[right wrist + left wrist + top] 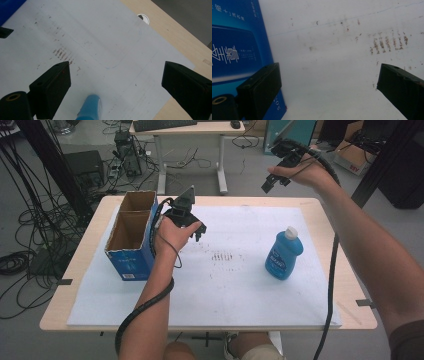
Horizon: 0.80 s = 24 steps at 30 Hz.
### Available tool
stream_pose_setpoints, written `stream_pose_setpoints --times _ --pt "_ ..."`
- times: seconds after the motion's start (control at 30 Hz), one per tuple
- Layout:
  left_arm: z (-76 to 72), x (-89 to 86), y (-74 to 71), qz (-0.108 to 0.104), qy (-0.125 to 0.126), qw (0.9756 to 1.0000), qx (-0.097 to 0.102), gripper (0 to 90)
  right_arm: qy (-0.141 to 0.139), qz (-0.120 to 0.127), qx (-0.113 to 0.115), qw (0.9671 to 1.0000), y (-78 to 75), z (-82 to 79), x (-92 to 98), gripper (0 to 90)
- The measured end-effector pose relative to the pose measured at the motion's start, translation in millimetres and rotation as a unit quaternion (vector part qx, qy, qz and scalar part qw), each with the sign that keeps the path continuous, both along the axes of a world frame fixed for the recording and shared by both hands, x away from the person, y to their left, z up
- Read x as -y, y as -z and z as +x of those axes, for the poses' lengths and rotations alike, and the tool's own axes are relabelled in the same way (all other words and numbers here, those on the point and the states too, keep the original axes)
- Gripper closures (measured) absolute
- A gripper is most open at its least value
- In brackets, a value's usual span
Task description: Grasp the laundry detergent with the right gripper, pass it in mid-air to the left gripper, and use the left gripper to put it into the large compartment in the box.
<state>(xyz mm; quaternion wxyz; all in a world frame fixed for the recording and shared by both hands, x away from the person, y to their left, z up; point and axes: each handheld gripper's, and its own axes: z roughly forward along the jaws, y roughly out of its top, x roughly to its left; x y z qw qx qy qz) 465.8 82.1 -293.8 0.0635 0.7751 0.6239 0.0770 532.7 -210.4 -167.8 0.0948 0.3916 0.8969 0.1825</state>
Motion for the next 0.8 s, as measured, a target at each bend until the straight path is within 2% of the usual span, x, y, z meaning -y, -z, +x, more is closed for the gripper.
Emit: stream_pose_setpoints --times 0.3,0.47,0.6,0.8 --pt "-2.0 3.4 -1.6 -0.004 0.001 1.0000 0.005 5.8 -0.002 0.006 0.004 1.0000 -3.4 -14.2 13.6 8.1" --pt "-5.1 3.3 -4.2 -0.003 0.001 1.0000 0.008 5.8 -0.020 0.018 0.012 0.9996 -5.0 -26.5 26.2 7.9" --pt "-8.9 1.4 -5.3 -0.002 0.001 1.0000 0.009 5.8 -0.027 0.028 0.025 0.9989 -5.3 -41.8 40.4 7.1" --pt "-15.7 0.3 -9.2 0.001 0.004 0.9998 0.017 5.7 -0.034 0.049 0.040 0.9974 1.2 -77.5 68.7 7.0"
